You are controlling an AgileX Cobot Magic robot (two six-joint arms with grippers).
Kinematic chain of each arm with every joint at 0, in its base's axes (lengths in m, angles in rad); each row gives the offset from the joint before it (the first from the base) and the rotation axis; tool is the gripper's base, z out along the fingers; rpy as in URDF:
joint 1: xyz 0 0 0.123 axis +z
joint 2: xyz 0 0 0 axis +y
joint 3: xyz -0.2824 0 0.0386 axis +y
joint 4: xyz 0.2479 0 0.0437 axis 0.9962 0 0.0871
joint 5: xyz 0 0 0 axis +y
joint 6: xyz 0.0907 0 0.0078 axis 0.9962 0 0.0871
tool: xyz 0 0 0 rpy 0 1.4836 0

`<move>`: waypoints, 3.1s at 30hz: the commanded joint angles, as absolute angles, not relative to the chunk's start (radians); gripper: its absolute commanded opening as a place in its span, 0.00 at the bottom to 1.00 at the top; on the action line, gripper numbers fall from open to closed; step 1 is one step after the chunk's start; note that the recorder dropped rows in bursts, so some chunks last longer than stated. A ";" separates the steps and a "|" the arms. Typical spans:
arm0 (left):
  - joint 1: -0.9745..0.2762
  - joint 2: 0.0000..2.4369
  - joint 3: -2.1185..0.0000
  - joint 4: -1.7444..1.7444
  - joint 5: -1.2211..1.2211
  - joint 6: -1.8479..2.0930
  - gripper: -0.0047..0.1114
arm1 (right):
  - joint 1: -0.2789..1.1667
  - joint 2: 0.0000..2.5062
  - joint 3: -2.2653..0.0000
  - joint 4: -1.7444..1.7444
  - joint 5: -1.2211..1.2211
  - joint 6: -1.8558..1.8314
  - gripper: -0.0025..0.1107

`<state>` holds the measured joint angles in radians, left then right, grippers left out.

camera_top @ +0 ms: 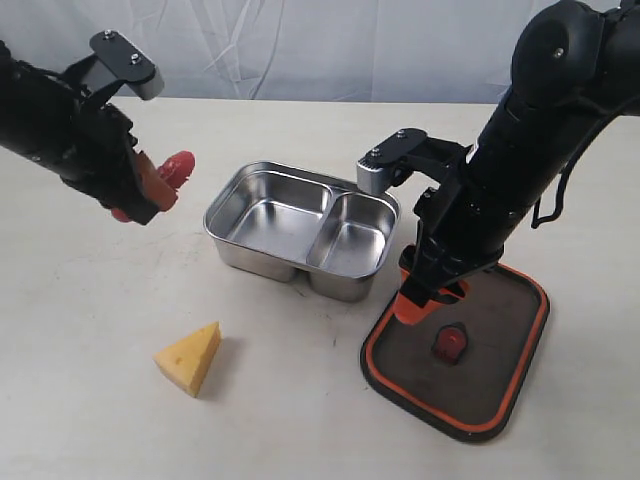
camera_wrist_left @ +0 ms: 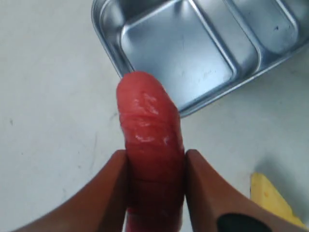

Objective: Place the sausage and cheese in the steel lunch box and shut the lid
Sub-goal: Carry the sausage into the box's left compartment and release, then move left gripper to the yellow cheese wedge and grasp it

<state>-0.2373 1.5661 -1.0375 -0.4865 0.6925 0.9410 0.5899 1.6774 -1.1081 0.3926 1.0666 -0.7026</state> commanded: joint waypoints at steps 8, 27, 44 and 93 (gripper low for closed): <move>-0.348 1.755 -1.202 -0.593 0.592 1.006 0.04 | 0.590 1.668 -1.113 0.386 1.076 -0.707 0.47; -0.393 1.914 -1.293 -0.664 0.538 0.987 0.55 | 0.590 1.668 -1.113 0.386 1.142 -0.703 0.47; -0.387 1.820 -1.293 -0.413 1.099 0.680 0.53 | 0.590 1.668 -1.113 0.342 1.177 -0.701 0.47; -0.479 1.897 -1.030 -0.409 0.886 0.491 0.53 | 0.590 1.668 -1.113 0.345 1.170 -0.696 0.47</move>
